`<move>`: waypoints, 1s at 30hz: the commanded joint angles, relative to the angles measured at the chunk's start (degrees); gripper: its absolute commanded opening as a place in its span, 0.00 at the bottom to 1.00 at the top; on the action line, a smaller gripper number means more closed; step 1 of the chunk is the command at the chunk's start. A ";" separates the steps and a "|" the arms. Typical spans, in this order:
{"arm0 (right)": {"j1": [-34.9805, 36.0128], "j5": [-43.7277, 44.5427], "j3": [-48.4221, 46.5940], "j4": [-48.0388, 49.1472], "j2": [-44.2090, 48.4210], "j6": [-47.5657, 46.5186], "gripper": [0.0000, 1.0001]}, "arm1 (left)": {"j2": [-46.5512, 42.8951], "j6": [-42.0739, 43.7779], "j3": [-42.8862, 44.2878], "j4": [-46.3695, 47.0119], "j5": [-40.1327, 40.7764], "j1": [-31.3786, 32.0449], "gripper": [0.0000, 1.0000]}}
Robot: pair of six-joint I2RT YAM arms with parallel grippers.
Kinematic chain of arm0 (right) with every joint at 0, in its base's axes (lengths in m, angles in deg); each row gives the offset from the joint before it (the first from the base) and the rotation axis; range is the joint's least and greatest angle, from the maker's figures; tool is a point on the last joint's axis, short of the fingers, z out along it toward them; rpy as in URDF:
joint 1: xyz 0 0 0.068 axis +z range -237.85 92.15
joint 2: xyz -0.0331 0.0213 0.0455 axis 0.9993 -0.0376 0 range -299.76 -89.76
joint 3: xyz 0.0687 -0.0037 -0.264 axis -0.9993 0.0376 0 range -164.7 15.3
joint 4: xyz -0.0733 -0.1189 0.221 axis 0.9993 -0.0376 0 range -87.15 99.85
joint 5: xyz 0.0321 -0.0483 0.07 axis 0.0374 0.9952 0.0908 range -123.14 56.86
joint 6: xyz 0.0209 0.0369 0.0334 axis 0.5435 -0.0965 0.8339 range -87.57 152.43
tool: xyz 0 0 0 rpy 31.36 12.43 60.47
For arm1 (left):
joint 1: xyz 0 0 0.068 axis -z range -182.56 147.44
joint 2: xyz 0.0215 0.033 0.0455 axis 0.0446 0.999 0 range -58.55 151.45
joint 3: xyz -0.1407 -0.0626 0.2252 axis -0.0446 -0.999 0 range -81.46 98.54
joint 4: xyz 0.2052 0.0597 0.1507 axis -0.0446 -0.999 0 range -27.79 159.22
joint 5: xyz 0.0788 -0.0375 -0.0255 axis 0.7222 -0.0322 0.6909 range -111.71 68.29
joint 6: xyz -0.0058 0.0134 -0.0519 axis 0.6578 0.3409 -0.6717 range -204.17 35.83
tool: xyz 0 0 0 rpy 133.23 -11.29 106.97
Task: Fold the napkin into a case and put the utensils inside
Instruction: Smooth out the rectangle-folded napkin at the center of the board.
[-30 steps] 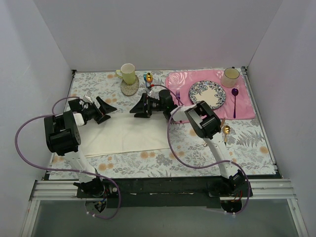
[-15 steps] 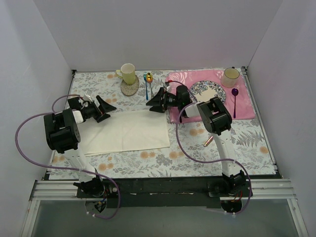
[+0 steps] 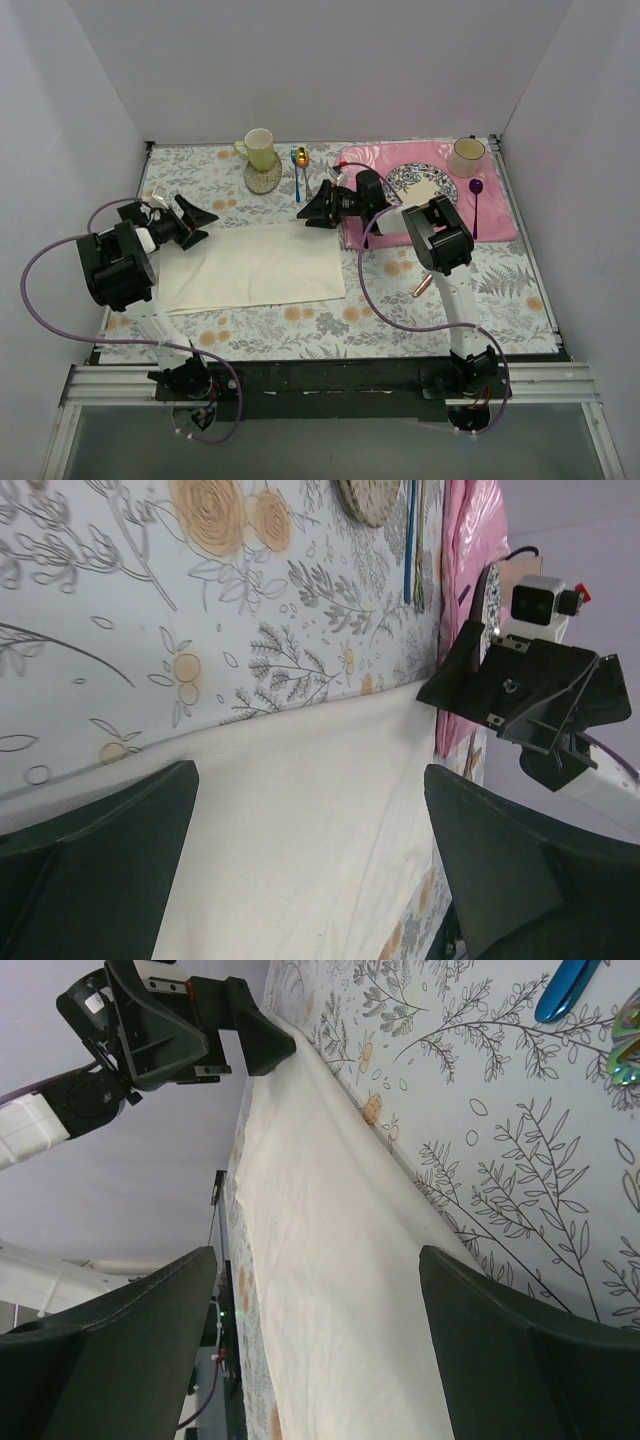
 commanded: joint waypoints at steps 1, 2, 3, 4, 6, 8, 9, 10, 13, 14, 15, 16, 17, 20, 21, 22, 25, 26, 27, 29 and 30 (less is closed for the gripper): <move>-1.93 2.08 1.16 -9.83 -0.82 -6.19 0.91 | 0.26 -0.23 0.04 2.51 3.13 -3.23 0.98; -2.02 2.08 1.15 -10.01 -0.82 -6.37 0.91 | 0.35 -0.32 -0.31 3.29 3.75 -3.76 0.98; -2.02 2.08 1.07 -10.19 -0.82 -6.63 0.91 | 0.35 -0.32 -0.40 3.65 5.50 -4.20 0.98; -2.02 2.08 1.07 -10.36 -0.82 -6.81 0.91 | 0.35 -0.23 -0.40 3.83 6.30 -5.16 0.98; -2.02 2.16 1.07 -10.71 -0.74 -7.07 0.91 | 0.18 0.20 -0.75 4.27 8.23 -5.87 0.98; -2.02 2.08 0.98 -10.80 -0.82 -7.16 0.91 | -0.52 0.29 -1.19 4.97 11.30 -6.48 0.98; -2.02 1.99 0.98 -10.89 -0.82 -7.25 0.91 | -0.88 0.90 -1.63 4.88 12.62 -6.57 0.98; -1.93 1.99 0.89 -11.07 -0.82 -7.34 0.91 | -1.31 1.26 -1.81 4.80 14.55 -6.66 0.98; -1.93 1.90 0.72 -11.33 -0.74 -7.60 0.91 | -3.34 2.40 -3.04 5.76 16.84 -6.75 0.98; -1.76 1.90 0.63 -11.50 -0.65 -7.86 0.91 | -3.86 2.58 -3.12 5.85 18.50 -6.75 0.98; -1.76 1.81 0.63 -11.77 -0.56 -8.21 0.91 | -5.09 2.75 -3.30 6.11 19.30 -6.75 0.98; -1.58 1.81 0.54 -11.94 -0.21 -8.57 0.90 | -5.62 3.54 -3.56 6.37 19.83 -6.75 0.98; -1.50 1.64 0.37 -12.12 -0.03 -9.00 0.91 | -6.41 3.98 -3.65 6.46 20.45 -6.84 0.98; -0.88 0.94 0.01 -12.21 1.28 -9.88 0.90 | -10.45 7.23 -3.57 6.73 19.06 -6.40 0.98; -0.36 0.50 -0.07 -12.21 1.98 -11.19 0.90 | -11.68 8.45 -3.39 6.38 18.53 -6.05 0.98; 0.00 0.15 -0.34 -12.12 3.38 -11.81 0.90 | -14.47 9.77 -2.26 4.38 18.26 -4.92 0.98; 1.40 -1.08 -1.57 -12.64 6.63 -14.62 0.90 | -18.44 19.07 1.17 -6.04 20.09 -2.11 0.98; 1.93 -1.61 -1.92 -13.00 7.60 -15.68 0.90 | -19.24 24.58 3.70 -10.11 20.97 -1.40 0.98; 2.19 -1.70 -2.44 -13.35 8.48 -18.04 0.90 | -20.03 27.25 4.69 -13.19 23.94 -0.61 0.98; 2.63 -1.53 -3.24 -16.50 11.12 -21.38 0.90 | -21.53 31.65 7.40 -23.03 26.77 1.33 0.98; 2.90 -1.18 -3.59 -18.17 11.83 -23.84 0.90 | -21.79 35.67 8.20 -26.63 27.48 1.68 0.98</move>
